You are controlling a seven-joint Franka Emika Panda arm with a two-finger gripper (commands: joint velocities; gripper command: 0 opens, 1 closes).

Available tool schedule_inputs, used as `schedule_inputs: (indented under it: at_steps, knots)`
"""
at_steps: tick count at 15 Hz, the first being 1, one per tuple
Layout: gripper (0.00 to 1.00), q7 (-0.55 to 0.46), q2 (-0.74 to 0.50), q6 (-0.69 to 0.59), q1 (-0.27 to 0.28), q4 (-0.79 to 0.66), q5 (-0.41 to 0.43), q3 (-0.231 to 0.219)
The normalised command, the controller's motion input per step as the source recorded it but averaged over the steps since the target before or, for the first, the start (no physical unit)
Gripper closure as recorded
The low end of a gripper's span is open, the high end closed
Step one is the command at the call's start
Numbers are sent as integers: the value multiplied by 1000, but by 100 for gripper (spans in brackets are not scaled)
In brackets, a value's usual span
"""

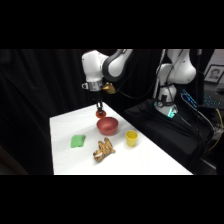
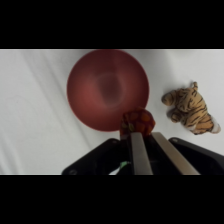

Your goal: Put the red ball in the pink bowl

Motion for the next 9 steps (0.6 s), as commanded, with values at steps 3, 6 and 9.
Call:
schedule_inputs:
  at_steps: [3,6,9]
  knots:
    - [96,-99,-135,314,-34,-260,-27,-41]
    - [96,-83,-50,310,-44,-213,-39,-44]
    - [96,-74,19,296,-56,-146,-40,-47]
